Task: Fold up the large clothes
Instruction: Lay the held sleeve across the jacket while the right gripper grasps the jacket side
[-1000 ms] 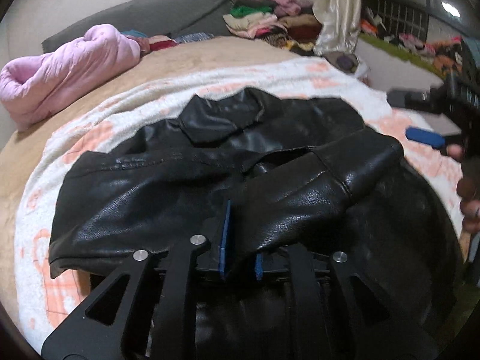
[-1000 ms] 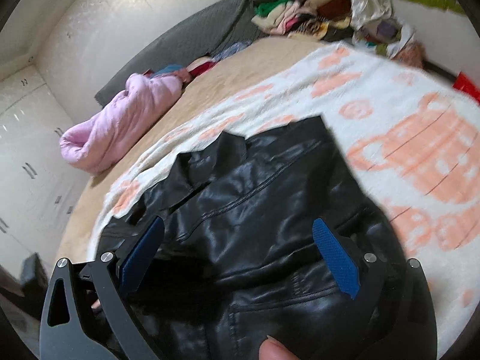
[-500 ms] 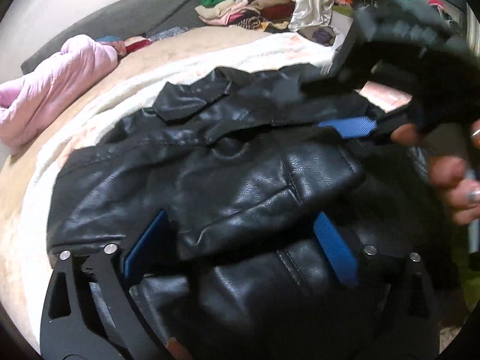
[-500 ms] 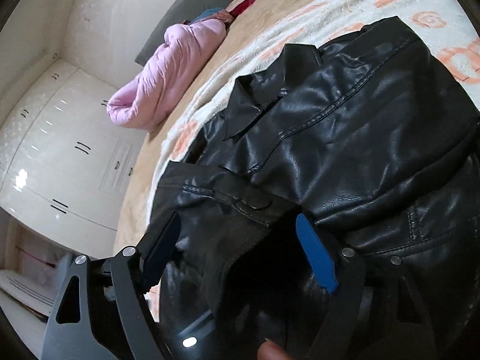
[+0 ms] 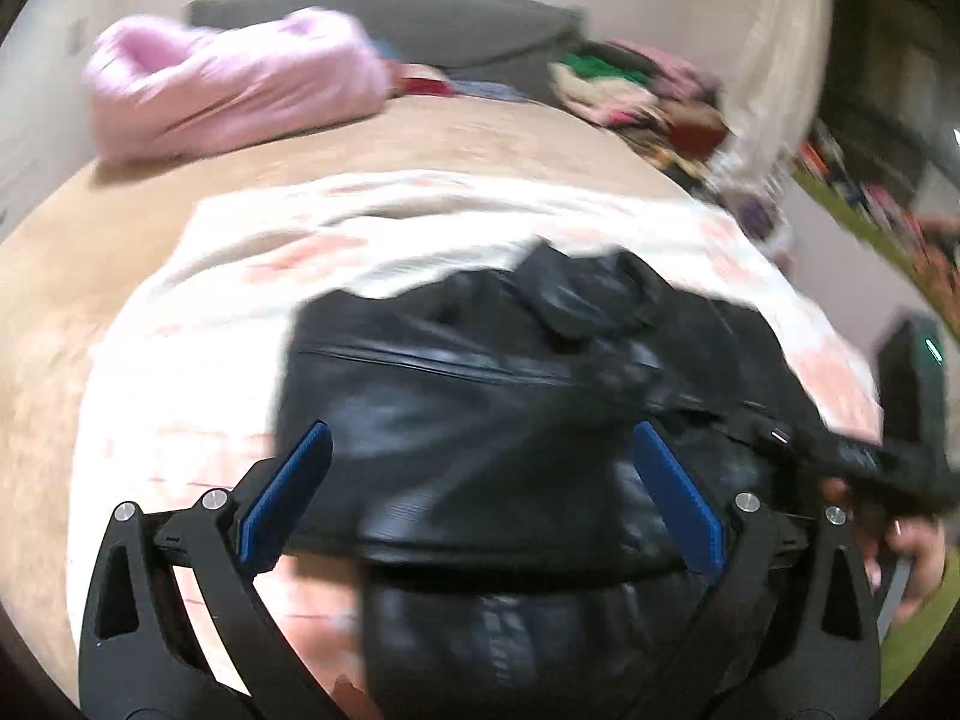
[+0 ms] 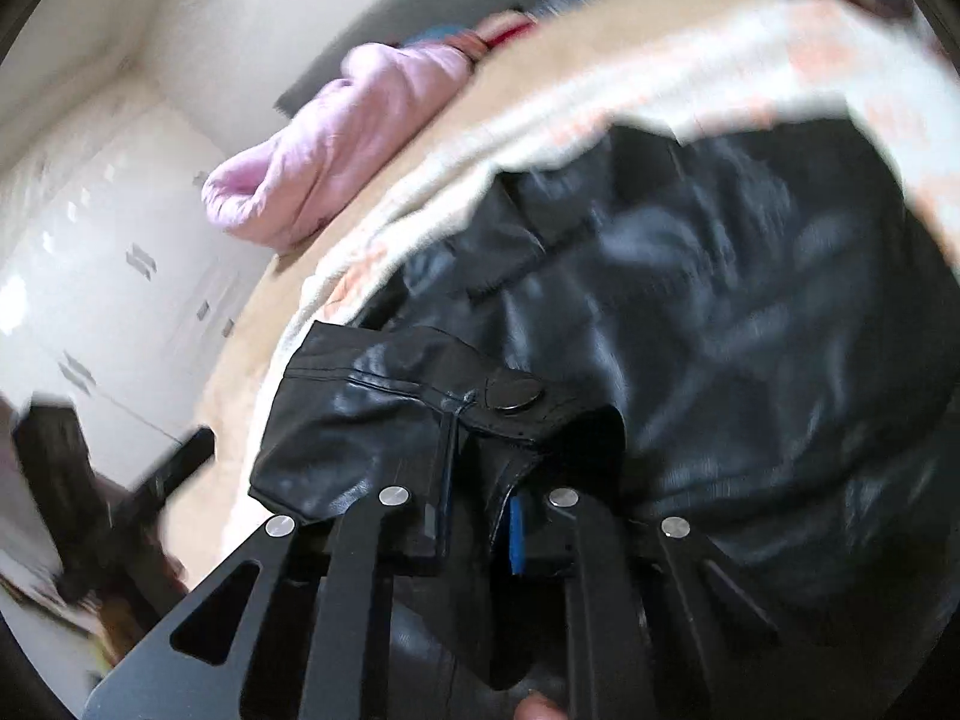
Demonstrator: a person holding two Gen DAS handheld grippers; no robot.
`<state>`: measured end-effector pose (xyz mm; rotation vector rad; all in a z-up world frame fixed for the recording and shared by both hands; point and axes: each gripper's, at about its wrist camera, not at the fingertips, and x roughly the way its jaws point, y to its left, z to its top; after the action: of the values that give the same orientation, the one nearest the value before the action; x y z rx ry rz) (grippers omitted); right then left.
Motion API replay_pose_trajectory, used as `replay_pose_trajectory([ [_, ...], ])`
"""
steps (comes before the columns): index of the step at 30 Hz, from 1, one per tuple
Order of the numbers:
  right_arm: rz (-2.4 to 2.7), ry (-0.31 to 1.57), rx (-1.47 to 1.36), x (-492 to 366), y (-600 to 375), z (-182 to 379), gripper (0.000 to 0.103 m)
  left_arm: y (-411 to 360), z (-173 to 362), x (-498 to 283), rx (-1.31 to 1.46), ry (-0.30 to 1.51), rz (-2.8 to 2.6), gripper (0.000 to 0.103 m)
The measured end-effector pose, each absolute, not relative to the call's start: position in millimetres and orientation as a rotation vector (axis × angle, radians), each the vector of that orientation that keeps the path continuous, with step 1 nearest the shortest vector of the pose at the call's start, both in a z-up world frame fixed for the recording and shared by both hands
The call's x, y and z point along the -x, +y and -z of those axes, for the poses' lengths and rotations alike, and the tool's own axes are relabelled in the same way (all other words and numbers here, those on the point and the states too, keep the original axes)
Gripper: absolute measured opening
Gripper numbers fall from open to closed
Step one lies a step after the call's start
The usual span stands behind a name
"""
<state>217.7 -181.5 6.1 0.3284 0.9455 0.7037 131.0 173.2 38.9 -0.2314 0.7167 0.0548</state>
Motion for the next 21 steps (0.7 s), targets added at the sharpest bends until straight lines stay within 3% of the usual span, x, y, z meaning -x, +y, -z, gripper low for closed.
replay_pose_trajectory([
  [8,-0.798,0.687,-0.072,-215,-158,-106,0.012,253,-42,-126,0.542,0.649,-0.111,0.093],
  [13,-0.769,0.536,0.113,-211,-166,-158,0.011,256,-45,-128,0.551,0.629,-0.141,0.093],
  [21,-0.627,0.443,0.311,-213,-198,-160,0.011,231,-36,-158,0.506,0.654,-0.092,0.093],
])
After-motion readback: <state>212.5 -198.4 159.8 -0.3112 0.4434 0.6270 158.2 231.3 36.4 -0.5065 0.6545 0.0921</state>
